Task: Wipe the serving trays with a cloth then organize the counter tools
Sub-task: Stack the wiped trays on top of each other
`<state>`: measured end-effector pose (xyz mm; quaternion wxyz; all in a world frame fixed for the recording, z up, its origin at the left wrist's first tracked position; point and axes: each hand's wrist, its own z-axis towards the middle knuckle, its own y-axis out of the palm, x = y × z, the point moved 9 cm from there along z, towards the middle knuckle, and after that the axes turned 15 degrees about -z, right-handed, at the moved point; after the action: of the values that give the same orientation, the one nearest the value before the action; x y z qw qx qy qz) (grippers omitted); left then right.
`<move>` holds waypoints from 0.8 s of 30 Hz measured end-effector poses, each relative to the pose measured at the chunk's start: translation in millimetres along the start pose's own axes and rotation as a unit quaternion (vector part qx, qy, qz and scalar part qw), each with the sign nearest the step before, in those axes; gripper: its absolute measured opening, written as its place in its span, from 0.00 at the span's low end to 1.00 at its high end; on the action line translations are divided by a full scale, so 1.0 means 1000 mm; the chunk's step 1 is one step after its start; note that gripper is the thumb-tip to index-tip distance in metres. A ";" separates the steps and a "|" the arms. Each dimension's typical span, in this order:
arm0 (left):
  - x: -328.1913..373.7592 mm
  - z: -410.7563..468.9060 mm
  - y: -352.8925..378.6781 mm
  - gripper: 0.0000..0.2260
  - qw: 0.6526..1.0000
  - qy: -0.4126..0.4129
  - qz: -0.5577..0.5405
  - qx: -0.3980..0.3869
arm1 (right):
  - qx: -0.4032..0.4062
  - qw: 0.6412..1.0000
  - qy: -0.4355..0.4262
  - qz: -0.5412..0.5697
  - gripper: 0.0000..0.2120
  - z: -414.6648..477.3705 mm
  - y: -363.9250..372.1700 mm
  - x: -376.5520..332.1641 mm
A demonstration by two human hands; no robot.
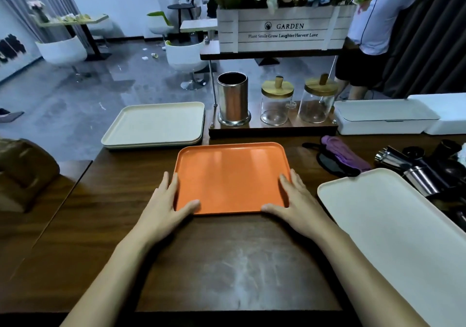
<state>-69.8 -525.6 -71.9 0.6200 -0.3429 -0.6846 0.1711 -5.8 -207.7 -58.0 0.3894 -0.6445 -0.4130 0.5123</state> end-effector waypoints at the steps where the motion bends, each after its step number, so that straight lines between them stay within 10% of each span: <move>1: 0.001 0.005 0.000 0.53 1.000 0.011 0.011 -0.004 | -0.005 1.000 0.009 -0.006 0.54 0.002 0.001 -0.001; 9: 0.000 0.014 0.002 0.67 0.995 0.061 0.068 -0.029 | -0.043 0.996 0.079 0.005 0.67 0.010 0.014 0.003; 24: 0.000 -0.005 -0.002 0.64 0.998 0.053 0.026 0.001 | -0.010 1.000 0.026 0.009 0.65 -0.002 0.010 0.002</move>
<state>-65.1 -528.4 -69.9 0.6510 -0.3689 -0.6414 0.1694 -2.5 -209.6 -67.3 0.3889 -0.6649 -0.4022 0.4949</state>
